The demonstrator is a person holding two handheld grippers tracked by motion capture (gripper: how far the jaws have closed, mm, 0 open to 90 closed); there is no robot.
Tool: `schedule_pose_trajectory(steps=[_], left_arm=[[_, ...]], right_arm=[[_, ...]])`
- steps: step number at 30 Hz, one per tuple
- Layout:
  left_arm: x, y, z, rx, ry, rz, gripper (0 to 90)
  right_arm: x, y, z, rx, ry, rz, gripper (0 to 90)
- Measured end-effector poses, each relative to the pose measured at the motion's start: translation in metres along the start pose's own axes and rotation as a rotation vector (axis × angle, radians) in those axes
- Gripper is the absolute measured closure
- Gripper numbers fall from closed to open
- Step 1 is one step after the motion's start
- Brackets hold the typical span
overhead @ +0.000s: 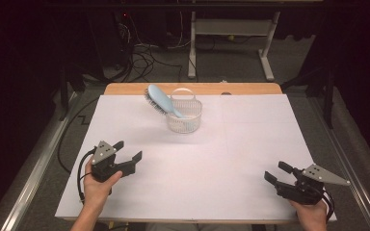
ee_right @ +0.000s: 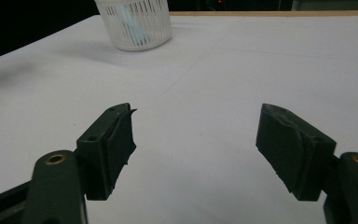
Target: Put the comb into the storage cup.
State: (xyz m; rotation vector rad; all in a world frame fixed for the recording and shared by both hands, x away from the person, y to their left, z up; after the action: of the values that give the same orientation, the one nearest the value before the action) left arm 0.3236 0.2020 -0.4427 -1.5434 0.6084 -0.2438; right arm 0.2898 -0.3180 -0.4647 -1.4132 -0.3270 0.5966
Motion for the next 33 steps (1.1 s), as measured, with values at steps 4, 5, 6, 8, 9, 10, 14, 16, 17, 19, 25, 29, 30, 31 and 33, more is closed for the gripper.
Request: schedule_pose_trajectory(steps=[4,5,6,8,9,10,14,16,17,19,25,29,30,31,33], left_arm=[[0.000,0.002,0.002,-0.006,-0.004,0.002,22.7],[0.000,0.003,0.002,-0.007,-0.006,0.002,22.7],[-0.001,0.003,0.002,-0.007,-0.007,0.005,22.7],[-0.001,0.005,0.003,-0.008,-0.010,0.008,22.7],[-0.001,0.005,0.003,-0.010,-0.011,0.008,22.7],[-0.001,0.006,0.003,-0.011,-0.012,0.008,22.7],[-0.002,0.007,0.004,-0.013,-0.015,0.010,22.7],[-0.002,0.008,0.005,-0.014,-0.017,0.011,22.7],[-0.002,0.009,0.005,-0.015,-0.018,0.011,22.7],[-0.001,0.010,0.005,-0.016,-0.019,0.012,22.7],[-0.001,0.013,0.006,-0.019,-0.023,0.019,22.7],[-0.001,0.016,0.006,-0.018,-0.028,0.022,22.7],[-0.001,0.017,0.007,-0.016,-0.030,0.022,22.7],[-0.001,0.017,0.007,-0.015,-0.031,0.023,22.7],[-0.001,0.018,0.007,-0.015,-0.031,0.026,22.7]], right_arm=[[0.000,0.000,0.000,0.000,0.000,0.000,28.1],[0.000,0.000,0.000,0.000,0.000,0.000,28.1],[0.000,0.000,0.000,0.000,0.000,0.000,28.1],[0.000,0.000,0.000,0.000,0.000,0.000,28.1],[0.000,0.000,0.000,0.000,0.000,0.000,28.1],[0.000,0.000,0.000,0.000,0.000,0.000,28.1],[0.000,0.000,0.000,0.000,0.000,0.000,28.1],[0.000,0.000,0.000,-0.001,0.000,0.000,28.1],[0.000,0.000,0.000,0.000,0.000,0.000,28.1],[0.000,0.000,0.000,0.000,0.000,0.000,28.1],[0.000,0.000,0.000,0.000,-0.001,0.000,28.1],[0.000,0.000,0.000,-0.001,-0.001,0.000,28.1],[0.000,0.000,0.000,-0.001,-0.001,0.000,28.1],[0.000,0.000,0.000,0.000,-0.001,0.000,28.1],[0.000,0.000,0.000,-0.001,-0.001,0.000,28.1]])
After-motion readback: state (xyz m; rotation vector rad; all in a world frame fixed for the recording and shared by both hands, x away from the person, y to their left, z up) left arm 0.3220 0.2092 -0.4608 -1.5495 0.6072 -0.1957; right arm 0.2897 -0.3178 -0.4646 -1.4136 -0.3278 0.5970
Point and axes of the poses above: each handheld gripper's, and its own axes: x roughly forward along the jaws, y roughly out of its underside, z roughly to its left, the point moved 3 cm from there along x, roughly forward along the jaws, and after that the axes turned 15 degrees about -z, right-handed, at the moved point
